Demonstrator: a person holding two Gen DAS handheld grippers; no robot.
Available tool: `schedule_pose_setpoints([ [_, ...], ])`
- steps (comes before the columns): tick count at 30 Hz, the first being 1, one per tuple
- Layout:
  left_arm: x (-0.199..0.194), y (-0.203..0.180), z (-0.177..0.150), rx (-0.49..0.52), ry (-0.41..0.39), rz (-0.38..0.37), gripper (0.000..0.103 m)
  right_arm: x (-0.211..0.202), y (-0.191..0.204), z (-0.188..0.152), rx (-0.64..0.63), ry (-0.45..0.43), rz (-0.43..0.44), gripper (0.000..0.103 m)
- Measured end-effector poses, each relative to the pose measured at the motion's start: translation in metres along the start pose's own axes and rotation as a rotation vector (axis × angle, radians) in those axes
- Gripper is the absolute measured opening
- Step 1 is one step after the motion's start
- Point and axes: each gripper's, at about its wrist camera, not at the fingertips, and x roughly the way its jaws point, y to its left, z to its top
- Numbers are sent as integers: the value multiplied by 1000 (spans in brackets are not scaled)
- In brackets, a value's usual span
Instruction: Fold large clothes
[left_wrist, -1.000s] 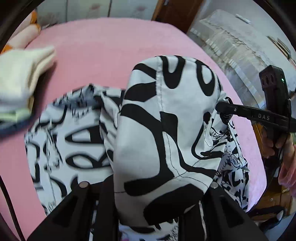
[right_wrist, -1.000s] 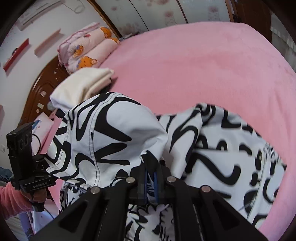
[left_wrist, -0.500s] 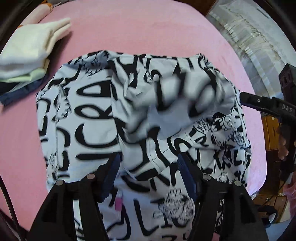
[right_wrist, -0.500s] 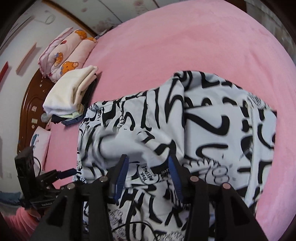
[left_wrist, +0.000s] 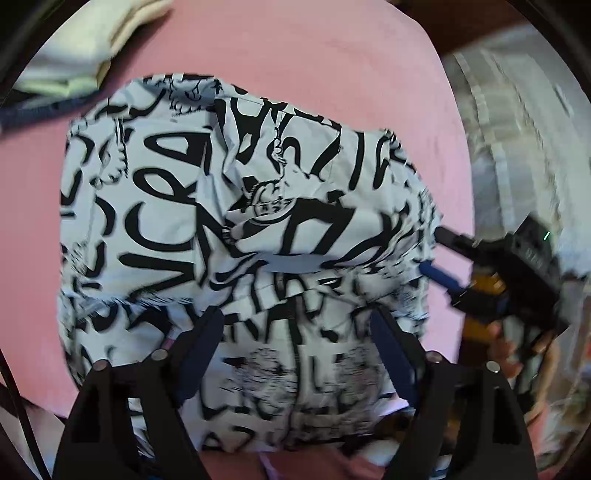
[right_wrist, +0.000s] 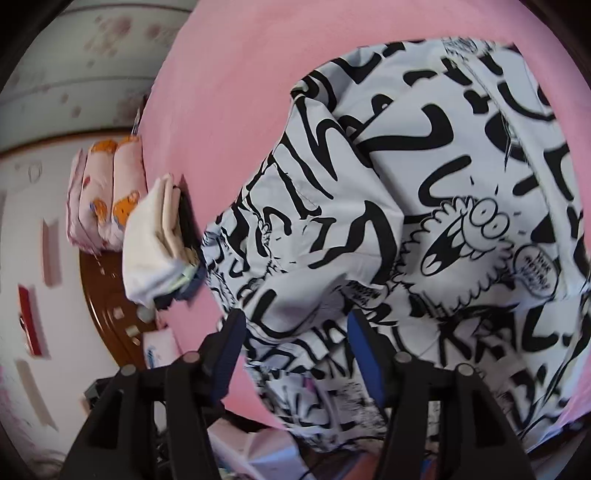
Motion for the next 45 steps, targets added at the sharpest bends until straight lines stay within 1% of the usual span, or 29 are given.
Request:
schedule_pose_setpoints([
  [3, 3, 6, 13, -132, 31, -68, 82, 6, -2, 6, 71, 17, -1, 57],
  [6, 9, 12, 24, -227, 54, -62, 82, 14, -7, 12, 144, 33, -22, 57],
  [8, 11, 17, 30, -299, 58, -62, 82, 20, -16, 15, 223, 21, -19, 57],
  [12, 22, 27, 44, -432, 77, -113, 82, 31, -35, 20, 382, 25, 34, 57],
  [13, 26, 29, 49, -458, 86, -109, 82, 33, -38, 21, 402, 31, 45, 57],
  [15, 34, 34, 55, -486, 98, -67, 82, 40, -41, 21, 430, 49, 49, 57],
  [17, 41, 38, 59, -512, 104, -25, 82, 44, -42, 19, 442, 58, 34, 52],
  [18, 46, 40, 60, -524, 111, -12, 81, 45, -43, 19, 445, 59, 30, 44],
  [19, 51, 42, 61, -533, 126, -7, 81, 47, -43, 19, 447, 63, 21, 33],
  [20, 55, 44, 61, -538, 137, -8, 78, 48, -43, 19, 443, 71, 11, 27],
  [21, 60, 45, 61, -544, 156, -8, 68, 49, -43, 20, 437, 75, 7, 17],
  [22, 64, 46, 61, -546, 162, -12, 61, 51, -42, 21, 426, 78, 0, 15],
  [23, 66, 46, 61, -545, 160, -14, 56, 51, -40, 22, 406, 79, -5, 15],
  [24, 68, 45, 61, -537, 156, -11, 48, 52, -36, 23, 390, 76, -3, 13],
  [26, 70, 39, 62, -515, 142, 5, 37, 55, -26, 24, 337, 77, -7, 10],
  [28, 72, 35, 64, -507, 135, -13, 17, 57, -16, 28, 282, 68, -9, 8],
  [30, 73, 32, 71, -494, 119, -26, 14, 56, -6, 33, 222, 51, -14, 7],
  [33, 63, 26, 84, -447, 65, -39, 12, 53, 13, 43, 131, 15, -11, 6],
  [36, 43, 12, 104, -373, -29, -71, 12, 46, 38, 58, 19, -45, 17, 6],
  [38, 26, 0, 117, -301, -121, -83, 12, 42, 57, 67, -84, -100, 43, 6],
  [40, 12, -13, 125, -208, -214, -81, 12, 36, 79, 73, -220, -177, 61, 5],
  [41, 5, -20, 125, -146, -275, -77, 12, 34, 88, 73, -293, -216, 67, 5],
  [44, 2, -27, 121, -37, -350, -68, 12, 35, 96, 67, -448, -288, 71, 5],
  [45, 5, -26, 116, -5, -363, -62, 12, 37, 93, 66, -468, -293, 65, 5],
])
